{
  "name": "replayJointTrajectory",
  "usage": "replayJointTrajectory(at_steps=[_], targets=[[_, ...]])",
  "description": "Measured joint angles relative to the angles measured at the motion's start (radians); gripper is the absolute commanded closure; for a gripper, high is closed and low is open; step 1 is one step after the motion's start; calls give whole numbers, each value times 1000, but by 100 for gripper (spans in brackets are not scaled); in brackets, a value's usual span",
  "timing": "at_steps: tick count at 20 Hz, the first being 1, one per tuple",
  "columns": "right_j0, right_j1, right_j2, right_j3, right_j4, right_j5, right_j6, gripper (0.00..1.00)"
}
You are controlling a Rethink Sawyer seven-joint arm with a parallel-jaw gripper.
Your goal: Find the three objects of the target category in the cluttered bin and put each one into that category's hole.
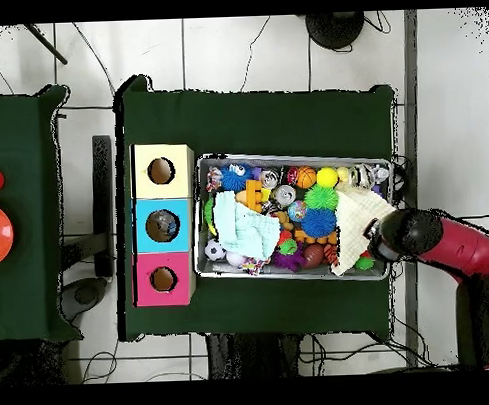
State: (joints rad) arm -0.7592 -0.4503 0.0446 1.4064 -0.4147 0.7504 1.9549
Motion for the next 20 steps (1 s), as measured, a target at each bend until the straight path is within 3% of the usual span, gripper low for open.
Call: replayJointTrajectory(at_steps=[15,16,20], targets=[[5,29,14,31,-1,-81,0,0],[-5,36,27,32,-1,-94,0,100],[-27,44,53,36,-1,-109,0,100]])
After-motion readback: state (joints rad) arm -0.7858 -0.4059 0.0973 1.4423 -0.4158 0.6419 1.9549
